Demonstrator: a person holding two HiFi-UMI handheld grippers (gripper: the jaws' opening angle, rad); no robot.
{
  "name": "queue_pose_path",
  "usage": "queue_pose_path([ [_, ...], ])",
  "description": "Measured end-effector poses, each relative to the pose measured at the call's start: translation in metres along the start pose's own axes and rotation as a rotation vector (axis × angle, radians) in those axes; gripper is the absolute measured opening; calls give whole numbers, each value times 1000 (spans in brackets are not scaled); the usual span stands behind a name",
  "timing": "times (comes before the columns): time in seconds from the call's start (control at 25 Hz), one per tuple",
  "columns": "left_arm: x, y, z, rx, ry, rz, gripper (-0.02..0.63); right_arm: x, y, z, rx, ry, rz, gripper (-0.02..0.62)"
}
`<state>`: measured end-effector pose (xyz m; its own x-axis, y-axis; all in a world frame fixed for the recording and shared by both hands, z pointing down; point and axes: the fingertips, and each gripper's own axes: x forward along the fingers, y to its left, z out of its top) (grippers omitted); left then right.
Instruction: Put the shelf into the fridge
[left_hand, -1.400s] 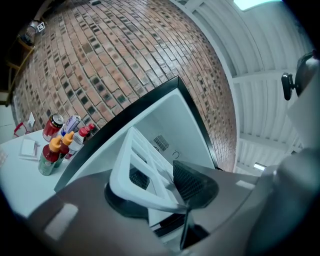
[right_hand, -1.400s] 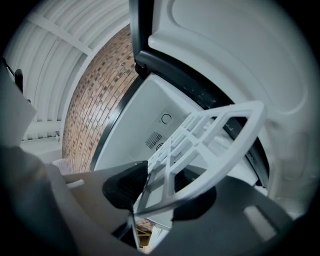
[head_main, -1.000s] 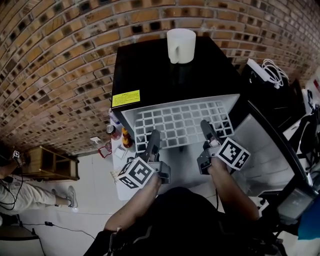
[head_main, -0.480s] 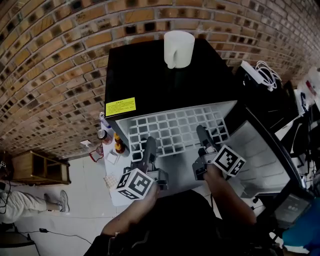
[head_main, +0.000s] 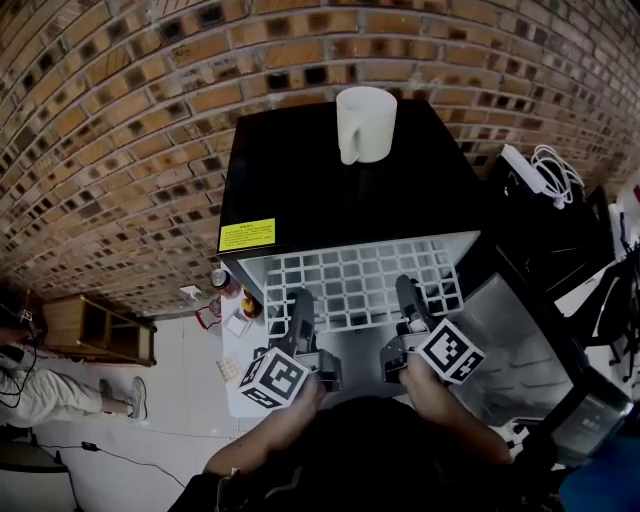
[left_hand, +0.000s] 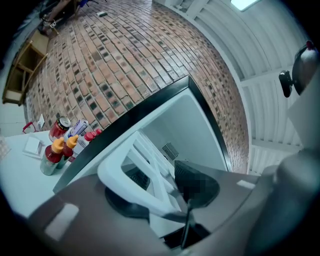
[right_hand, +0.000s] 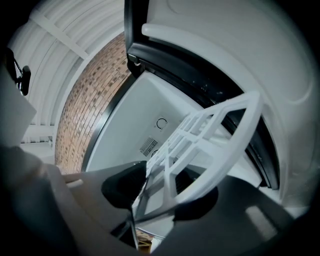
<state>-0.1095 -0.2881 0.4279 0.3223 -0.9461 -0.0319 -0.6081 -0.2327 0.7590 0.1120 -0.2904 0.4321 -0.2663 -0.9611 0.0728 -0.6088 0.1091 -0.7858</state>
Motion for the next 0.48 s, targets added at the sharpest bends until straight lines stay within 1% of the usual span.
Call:
queue_pose_path([
  [0.24,0,2,-2,-13,-2,22,149,-1,-3,2,-6,-27,-31,190],
  [0.48,11,2,4,-3,-11,35,149,12,0,8,-54,-34,-17,184],
])
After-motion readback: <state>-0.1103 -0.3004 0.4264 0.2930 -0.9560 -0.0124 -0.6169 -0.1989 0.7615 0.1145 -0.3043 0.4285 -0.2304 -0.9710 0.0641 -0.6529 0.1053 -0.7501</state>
